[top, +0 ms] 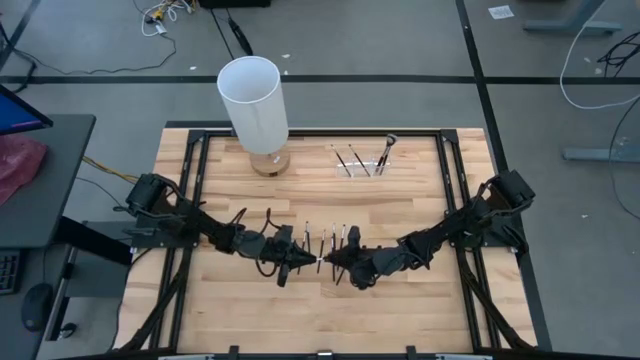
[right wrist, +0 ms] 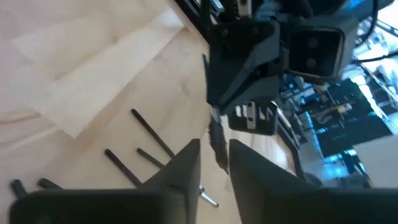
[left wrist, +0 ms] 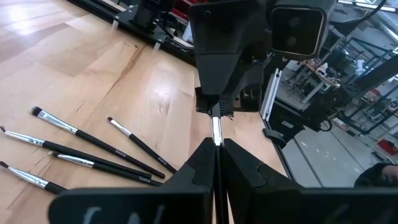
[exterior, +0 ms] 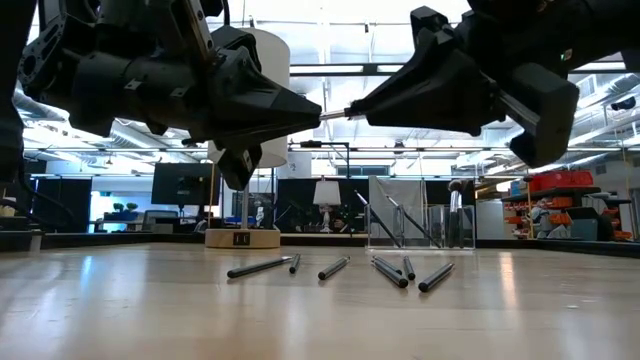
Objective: Sort items
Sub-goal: Put the brow brush into the transparent organizer
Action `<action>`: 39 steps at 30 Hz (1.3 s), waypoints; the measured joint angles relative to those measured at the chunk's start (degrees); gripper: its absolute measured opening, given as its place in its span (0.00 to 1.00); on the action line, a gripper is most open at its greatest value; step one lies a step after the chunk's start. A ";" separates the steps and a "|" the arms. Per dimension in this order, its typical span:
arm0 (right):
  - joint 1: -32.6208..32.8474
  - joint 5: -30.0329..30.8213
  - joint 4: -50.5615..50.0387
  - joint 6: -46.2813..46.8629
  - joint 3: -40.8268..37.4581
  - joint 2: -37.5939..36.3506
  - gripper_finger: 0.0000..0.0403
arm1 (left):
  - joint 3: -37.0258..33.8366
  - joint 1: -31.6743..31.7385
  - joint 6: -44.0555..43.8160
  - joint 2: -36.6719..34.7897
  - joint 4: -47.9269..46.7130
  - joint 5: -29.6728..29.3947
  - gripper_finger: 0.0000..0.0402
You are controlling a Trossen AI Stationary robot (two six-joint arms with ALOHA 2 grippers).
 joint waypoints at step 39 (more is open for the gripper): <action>-12.10 -8.89 -106.64 50.62 39.46 -13.17 0.01 | -0.07 2.91 11.61 -3.67 -14.72 -7.63 0.47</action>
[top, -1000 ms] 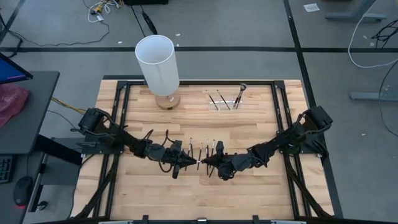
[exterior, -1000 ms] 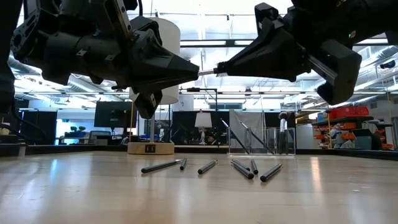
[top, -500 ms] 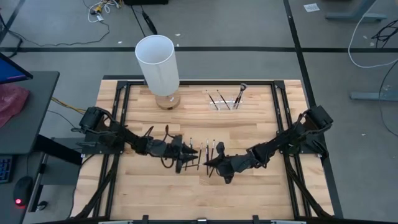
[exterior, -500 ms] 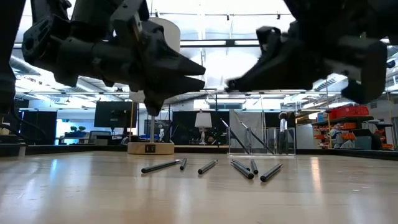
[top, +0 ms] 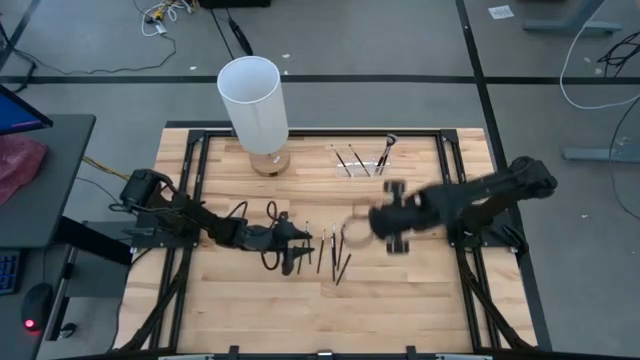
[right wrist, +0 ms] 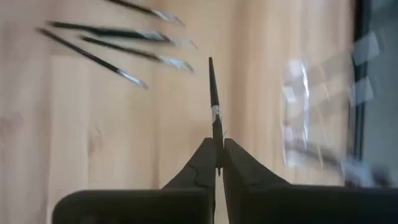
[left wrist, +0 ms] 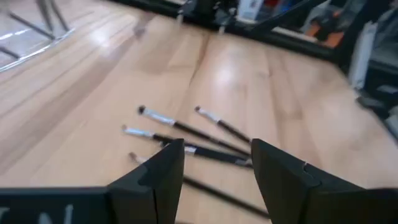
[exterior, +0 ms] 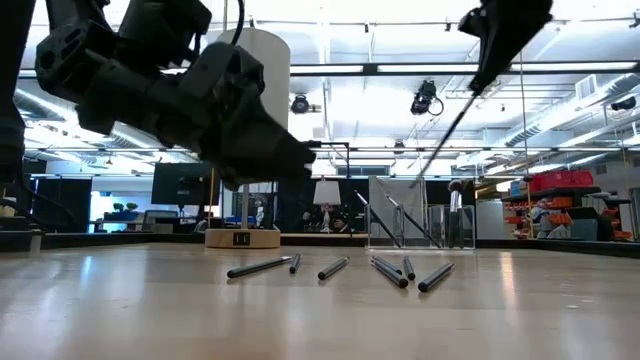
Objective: Sort items
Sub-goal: Put the brow brush into the transparent organizer
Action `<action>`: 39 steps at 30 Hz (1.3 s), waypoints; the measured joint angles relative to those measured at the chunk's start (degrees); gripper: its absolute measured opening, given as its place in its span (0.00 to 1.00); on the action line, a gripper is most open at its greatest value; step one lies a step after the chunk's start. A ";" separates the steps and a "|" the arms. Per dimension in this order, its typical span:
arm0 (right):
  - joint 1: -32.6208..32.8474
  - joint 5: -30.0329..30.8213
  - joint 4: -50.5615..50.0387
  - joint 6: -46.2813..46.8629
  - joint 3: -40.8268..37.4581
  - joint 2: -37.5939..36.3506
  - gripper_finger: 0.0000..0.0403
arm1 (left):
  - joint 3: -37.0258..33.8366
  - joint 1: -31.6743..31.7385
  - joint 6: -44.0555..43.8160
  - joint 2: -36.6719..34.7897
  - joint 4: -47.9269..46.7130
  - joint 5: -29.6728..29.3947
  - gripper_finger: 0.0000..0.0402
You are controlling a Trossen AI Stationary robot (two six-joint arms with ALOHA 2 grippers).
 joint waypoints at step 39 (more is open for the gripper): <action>-43.06 -6.10 -1.09 -49.44 4.85 11.67 0.06 | 0.00 -2.23 2.82 0.07 -1.23 -7.49 0.45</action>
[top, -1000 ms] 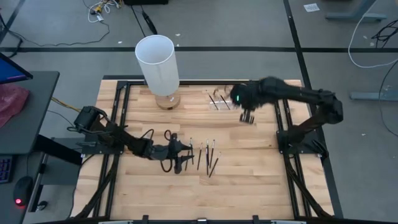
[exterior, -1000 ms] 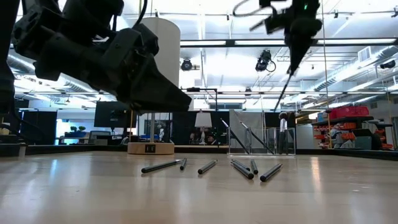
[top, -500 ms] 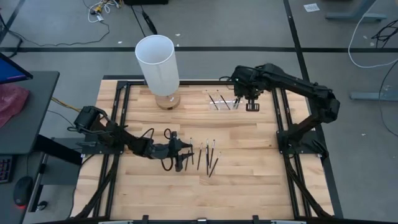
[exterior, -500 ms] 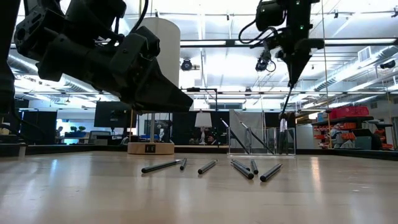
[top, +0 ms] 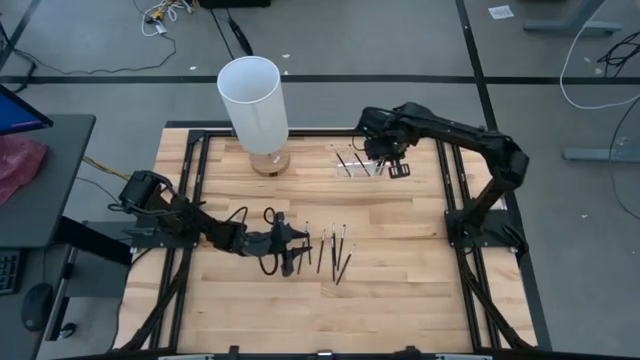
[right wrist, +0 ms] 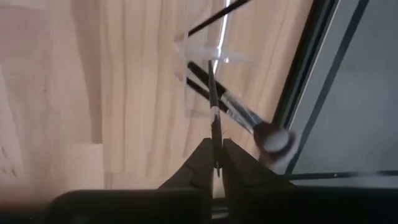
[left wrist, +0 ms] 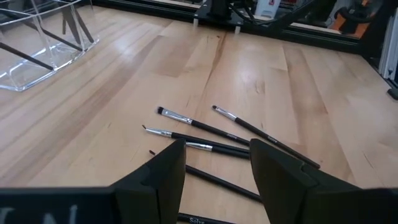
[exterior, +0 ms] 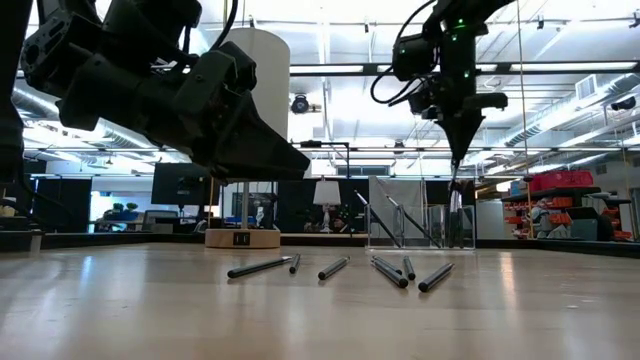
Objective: Sort items
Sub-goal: Put the brow brush into the transparent organizer
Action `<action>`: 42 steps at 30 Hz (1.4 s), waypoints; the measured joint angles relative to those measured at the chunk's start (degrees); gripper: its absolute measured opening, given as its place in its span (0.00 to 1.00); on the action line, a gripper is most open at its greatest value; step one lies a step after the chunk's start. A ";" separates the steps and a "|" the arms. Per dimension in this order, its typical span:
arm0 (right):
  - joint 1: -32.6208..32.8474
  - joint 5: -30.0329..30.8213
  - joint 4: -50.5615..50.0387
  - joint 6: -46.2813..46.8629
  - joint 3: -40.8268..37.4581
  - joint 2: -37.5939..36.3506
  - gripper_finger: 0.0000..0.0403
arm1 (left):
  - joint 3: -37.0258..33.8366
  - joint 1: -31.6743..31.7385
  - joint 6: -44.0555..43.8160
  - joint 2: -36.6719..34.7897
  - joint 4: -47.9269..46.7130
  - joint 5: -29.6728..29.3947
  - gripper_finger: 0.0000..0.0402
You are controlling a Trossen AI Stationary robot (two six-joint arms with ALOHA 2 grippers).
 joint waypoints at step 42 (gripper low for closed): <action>-7.72 -13.01 5.37 2.48 -0.04 0.67 0.10 | 0.00 0.00 -0.42 0.02 -0.04 0.02 0.45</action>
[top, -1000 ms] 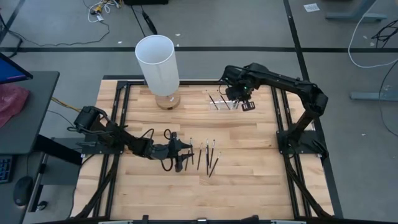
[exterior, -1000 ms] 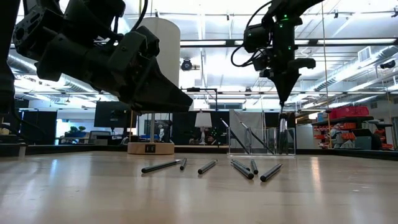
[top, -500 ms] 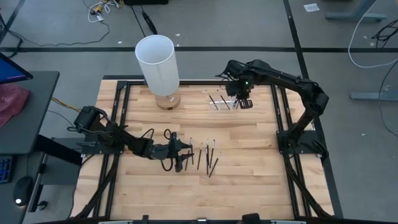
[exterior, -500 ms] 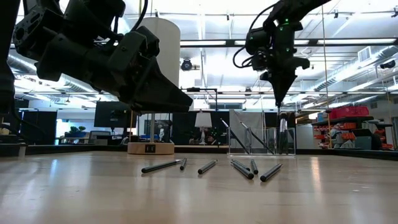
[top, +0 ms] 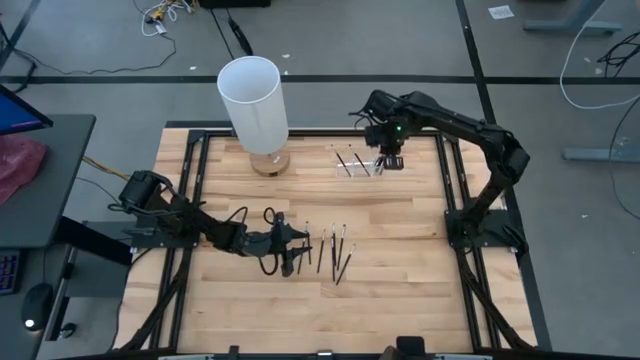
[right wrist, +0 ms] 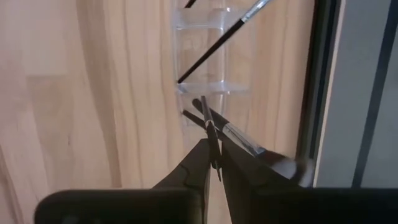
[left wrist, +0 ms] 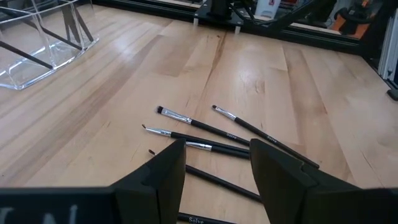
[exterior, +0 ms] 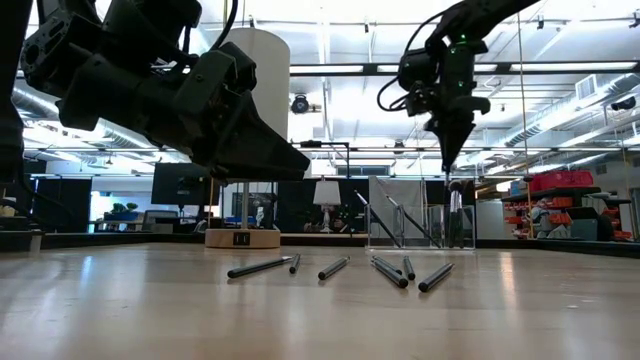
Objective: Sort items
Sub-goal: Put the brow brush into the transparent organizer, then put the eyeshadow brush into the transparent organizer
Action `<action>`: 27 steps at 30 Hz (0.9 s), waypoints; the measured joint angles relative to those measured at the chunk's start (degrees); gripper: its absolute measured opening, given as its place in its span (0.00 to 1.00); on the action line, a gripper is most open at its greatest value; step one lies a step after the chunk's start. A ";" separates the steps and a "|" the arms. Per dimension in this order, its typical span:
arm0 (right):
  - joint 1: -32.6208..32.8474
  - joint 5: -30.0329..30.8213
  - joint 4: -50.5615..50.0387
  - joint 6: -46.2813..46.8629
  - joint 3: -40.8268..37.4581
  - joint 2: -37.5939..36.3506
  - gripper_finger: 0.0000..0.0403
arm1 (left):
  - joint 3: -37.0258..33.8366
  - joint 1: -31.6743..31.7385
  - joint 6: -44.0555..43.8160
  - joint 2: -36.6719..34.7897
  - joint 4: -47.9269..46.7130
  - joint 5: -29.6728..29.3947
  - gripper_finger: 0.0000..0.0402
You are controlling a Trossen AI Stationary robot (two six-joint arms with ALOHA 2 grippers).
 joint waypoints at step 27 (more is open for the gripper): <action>-6.30 5.74 9.98 8.21 -0.02 0.00 0.40 | 0.00 0.00 -0.04 0.00 -0.85 0.00 0.45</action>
